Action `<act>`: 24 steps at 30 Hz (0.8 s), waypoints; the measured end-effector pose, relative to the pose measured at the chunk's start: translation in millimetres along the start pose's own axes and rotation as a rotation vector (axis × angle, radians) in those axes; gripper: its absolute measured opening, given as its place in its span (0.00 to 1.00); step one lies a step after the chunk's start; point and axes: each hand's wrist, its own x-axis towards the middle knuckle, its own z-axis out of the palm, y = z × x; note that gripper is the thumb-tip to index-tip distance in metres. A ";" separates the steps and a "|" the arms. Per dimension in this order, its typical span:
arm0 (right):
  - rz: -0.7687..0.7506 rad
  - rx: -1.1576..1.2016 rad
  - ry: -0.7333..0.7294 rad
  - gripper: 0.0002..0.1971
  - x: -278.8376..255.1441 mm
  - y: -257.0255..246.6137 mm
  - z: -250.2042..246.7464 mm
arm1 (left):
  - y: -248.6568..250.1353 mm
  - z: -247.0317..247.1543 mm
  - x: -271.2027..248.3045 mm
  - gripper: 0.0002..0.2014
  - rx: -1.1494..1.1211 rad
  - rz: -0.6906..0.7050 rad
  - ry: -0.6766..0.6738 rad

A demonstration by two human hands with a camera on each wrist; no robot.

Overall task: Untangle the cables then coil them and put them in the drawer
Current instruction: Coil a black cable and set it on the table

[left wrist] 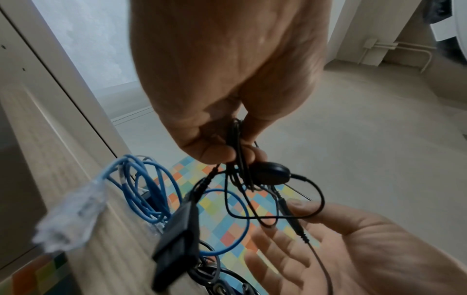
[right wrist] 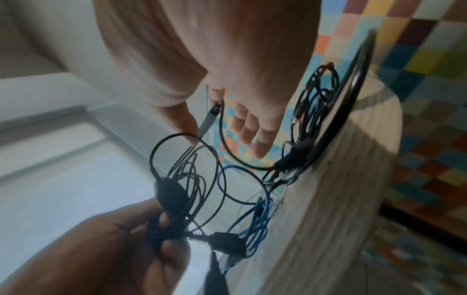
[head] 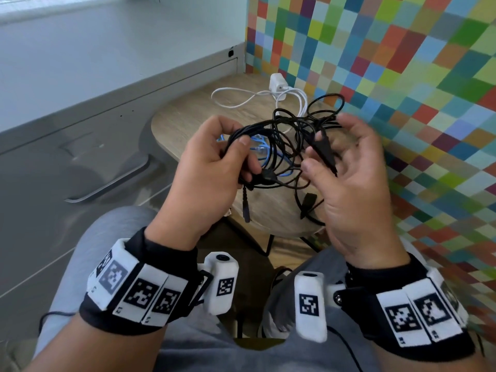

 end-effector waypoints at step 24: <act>0.152 0.273 0.178 0.04 14.1 6.1 -19.4 | 4.1 -13.6 5.8 0.08 -0.355 0.025 0.116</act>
